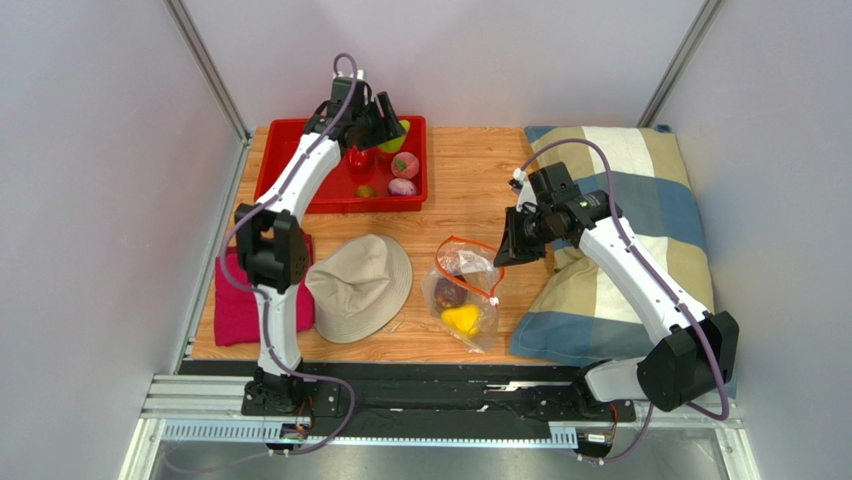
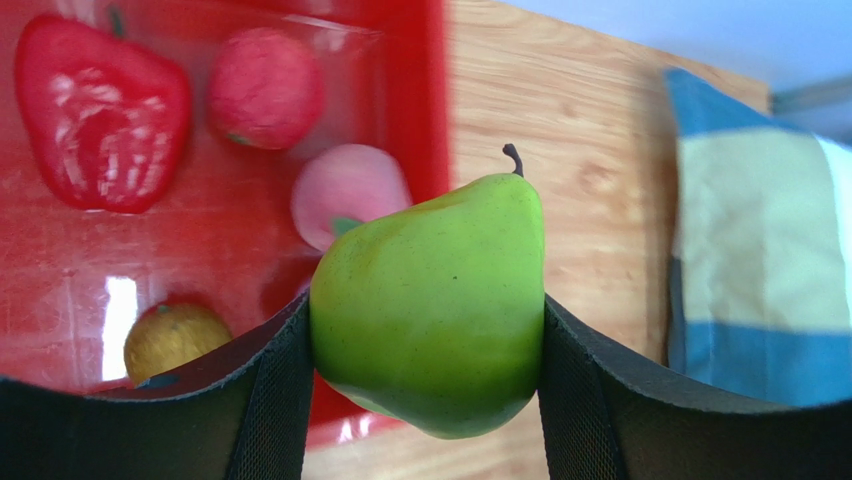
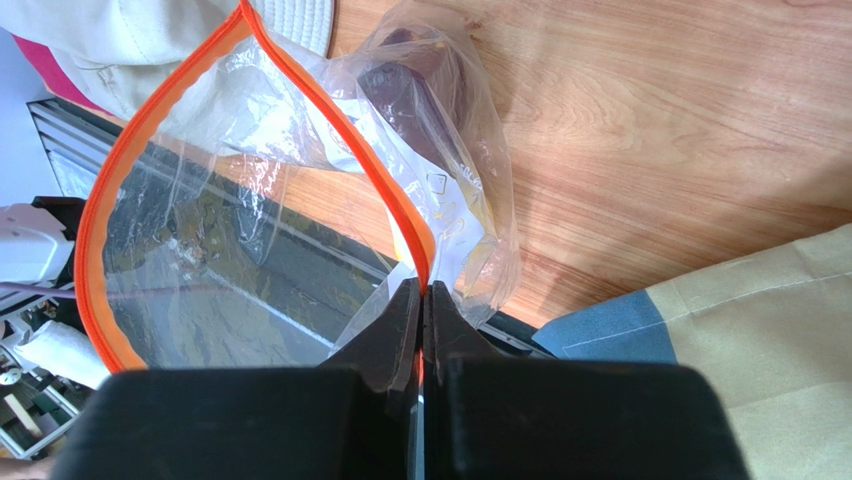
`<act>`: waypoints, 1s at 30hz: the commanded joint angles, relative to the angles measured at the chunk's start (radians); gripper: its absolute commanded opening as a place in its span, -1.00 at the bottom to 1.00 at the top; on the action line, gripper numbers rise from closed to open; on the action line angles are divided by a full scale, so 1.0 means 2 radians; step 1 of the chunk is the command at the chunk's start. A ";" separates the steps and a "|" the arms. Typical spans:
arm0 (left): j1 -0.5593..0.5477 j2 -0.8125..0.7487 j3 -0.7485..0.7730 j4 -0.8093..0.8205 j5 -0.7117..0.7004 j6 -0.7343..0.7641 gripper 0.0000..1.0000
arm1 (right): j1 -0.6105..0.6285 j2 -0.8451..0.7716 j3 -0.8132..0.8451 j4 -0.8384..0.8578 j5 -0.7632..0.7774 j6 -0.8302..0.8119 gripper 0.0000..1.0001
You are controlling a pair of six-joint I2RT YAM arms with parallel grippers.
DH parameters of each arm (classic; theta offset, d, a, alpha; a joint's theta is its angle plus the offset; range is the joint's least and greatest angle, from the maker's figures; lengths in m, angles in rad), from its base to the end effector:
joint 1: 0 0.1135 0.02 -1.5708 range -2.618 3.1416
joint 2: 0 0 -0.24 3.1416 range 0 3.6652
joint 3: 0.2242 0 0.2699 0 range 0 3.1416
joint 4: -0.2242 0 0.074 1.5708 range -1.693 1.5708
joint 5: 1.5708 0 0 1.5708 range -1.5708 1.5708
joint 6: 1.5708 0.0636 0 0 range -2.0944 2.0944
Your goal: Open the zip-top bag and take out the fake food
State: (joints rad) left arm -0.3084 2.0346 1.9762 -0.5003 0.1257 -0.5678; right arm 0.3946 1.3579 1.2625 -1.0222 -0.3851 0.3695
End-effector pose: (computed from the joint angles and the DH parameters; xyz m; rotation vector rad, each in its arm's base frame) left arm 0.4833 -0.1623 0.3000 -0.2078 2.1847 -0.6406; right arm 0.2633 0.1355 0.2632 -0.1593 2.7691 0.7395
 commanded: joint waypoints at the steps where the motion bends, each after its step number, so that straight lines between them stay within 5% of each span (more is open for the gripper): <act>1: 0.031 0.096 0.089 -0.093 0.028 -0.083 -1.00 | 0.001 -0.004 0.028 0.002 0.006 -0.008 -1.00; 3: 0.041 0.115 0.099 -0.096 0.022 -0.087 -0.93 | 0.001 -0.003 0.028 0.003 0.005 -0.008 -1.00; 5: 0.047 0.136 0.105 -0.097 0.018 -0.087 -0.57 | 0.001 -0.003 0.028 0.003 0.004 -0.008 -1.00; 6: 0.048 0.142 0.108 -0.095 0.017 -0.085 0.31 | 0.001 -0.003 0.028 0.002 0.003 -0.008 -1.00; 7: 0.050 0.152 0.116 -0.097 0.016 -0.069 0.68 | 0.001 -0.004 0.028 0.003 0.003 -0.008 -1.00; 9: 0.049 0.158 0.129 -0.117 0.012 -0.051 0.96 | 0.001 -0.005 0.028 0.002 0.004 -0.011 -1.00; 13: 0.049 0.107 0.103 -0.130 0.022 -0.005 0.89 | 0.001 -0.003 0.030 0.003 0.002 -0.011 -1.00; 20: 0.009 -0.098 -0.112 -0.036 0.103 0.056 0.26 | 0.001 0.001 0.054 0.010 -0.006 0.002 -1.00; 21: -0.017 -0.118 -0.149 -0.018 0.131 0.068 0.08 | 0.001 0.006 0.058 0.011 -0.009 0.005 -1.00; 24: -0.085 -0.187 -0.206 -0.001 0.160 0.097 0.04 | 0.001 0.017 0.071 0.014 -0.024 0.014 -1.00; 30: -0.208 -0.266 -0.299 0.019 0.113 0.105 -0.08 | 0.001 0.024 0.068 0.023 -0.037 0.023 -1.00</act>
State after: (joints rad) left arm -0.6338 1.5444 1.4929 -0.5022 0.3729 -0.4091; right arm 0.3950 1.3994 1.3701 -1.0183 -0.4252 0.3920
